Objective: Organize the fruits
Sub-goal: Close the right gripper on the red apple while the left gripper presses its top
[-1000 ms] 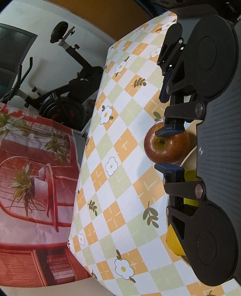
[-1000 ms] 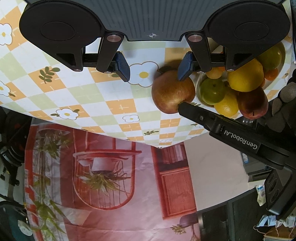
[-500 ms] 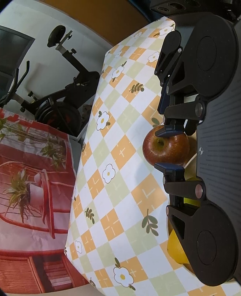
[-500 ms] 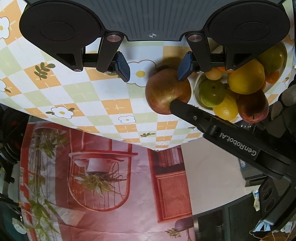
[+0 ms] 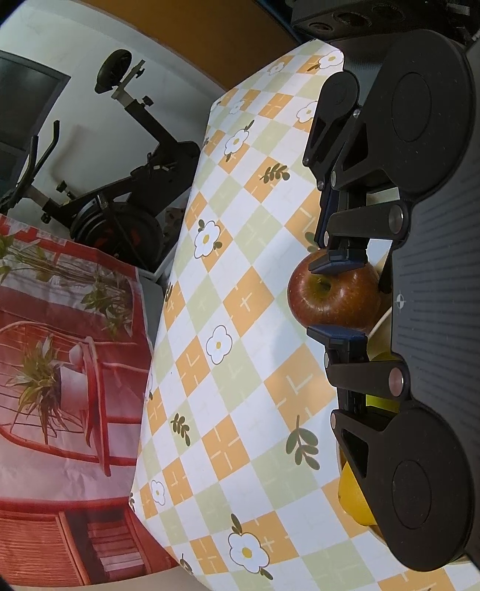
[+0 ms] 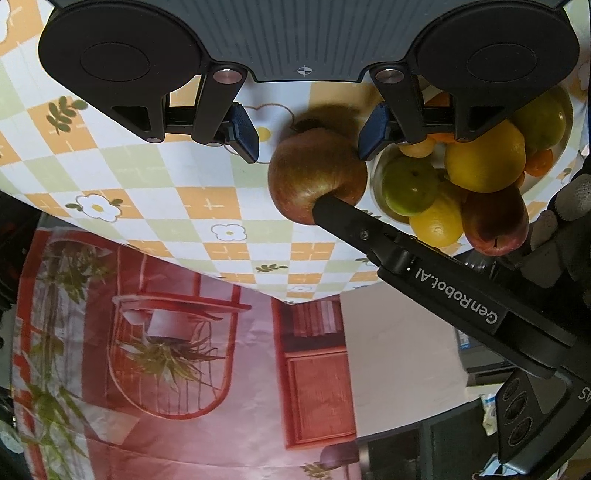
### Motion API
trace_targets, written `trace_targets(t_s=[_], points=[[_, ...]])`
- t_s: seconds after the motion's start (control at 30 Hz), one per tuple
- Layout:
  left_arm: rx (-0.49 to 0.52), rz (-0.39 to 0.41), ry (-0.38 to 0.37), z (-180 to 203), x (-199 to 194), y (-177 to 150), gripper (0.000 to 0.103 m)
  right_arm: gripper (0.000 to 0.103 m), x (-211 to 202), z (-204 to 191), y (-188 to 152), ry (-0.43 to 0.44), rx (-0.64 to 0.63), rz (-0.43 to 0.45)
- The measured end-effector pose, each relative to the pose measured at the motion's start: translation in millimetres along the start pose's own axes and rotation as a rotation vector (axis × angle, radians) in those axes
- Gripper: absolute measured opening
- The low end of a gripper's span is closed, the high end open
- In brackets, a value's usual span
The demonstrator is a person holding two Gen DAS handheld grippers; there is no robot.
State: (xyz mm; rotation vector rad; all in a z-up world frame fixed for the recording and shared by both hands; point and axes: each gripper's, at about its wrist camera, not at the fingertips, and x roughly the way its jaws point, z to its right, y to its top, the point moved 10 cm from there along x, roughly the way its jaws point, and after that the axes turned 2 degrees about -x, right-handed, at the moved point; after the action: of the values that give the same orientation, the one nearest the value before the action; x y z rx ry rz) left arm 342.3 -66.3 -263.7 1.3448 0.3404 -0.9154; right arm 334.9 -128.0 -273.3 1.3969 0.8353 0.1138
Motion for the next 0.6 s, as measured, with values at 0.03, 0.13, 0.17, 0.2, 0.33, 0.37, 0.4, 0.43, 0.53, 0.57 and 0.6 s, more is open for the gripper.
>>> trace_targets(t_s=[0.03, 0.13, 0.17, 0.2, 0.33, 0.37, 0.4, 0.43, 0.53, 0.57, 0.6], points=[[0.003, 0.0, 0.0, 0.1, 0.2, 0.2, 0.031, 0.055, 1.3, -0.2, 1.1, 0.004, -0.005, 0.0], [0.01, 0.0, -0.001, 0.4, 0.9, 1.1, 0.031, 0.055, 5.1, -2.2, 3.2, 0.018, -0.017, -0.002], [0.009, 0.001, -0.003, 0.7, 1.3, 1.5, 0.031, 0.055, 6.0, -2.7, 3.4, 0.019, -0.02, -0.003], [0.01, 0.002, -0.005, 1.2, 1.8, 2.0, 0.031, 0.055, 6.9, -3.2, 3.7, 0.02, -0.022, -0.004], [0.018, 0.004, -0.004, 2.3, 3.0, 2.8, 0.031, 0.058, 9.8, -2.2, 5.0, 0.027, -0.017, -0.007], [0.016, 0.004, -0.006, 2.0, 2.9, 2.8, 0.031, 0.057, 9.9, -2.2, 5.0, 0.029, -0.015, -0.007], [0.013, 0.004, -0.008, 1.6, 2.9, 2.6, 0.031, 0.057, 10.0, -2.1, 5.1, 0.031, -0.013, -0.007], [0.011, 0.004, -0.01, 1.3, 2.9, 2.6, 0.031, 0.057, 9.8, -2.0, 4.9, 0.031, -0.013, -0.006], [0.008, 0.004, -0.016, 1.4, 1.8, 2.0, 0.031, 0.056, 9.4, -1.9, 4.7, 0.03, -0.012, -0.006], [0.007, 0.002, -0.018, 2.0, 1.9, 1.6, 0.031, 0.056, 8.6, -1.7, 4.5, 0.03, -0.01, -0.005], [0.005, 0.001, -0.022, 2.1, 1.5, 1.0, 0.031, 0.056, 6.8, -1.7, 4.3, 0.031, -0.006, -0.002]])
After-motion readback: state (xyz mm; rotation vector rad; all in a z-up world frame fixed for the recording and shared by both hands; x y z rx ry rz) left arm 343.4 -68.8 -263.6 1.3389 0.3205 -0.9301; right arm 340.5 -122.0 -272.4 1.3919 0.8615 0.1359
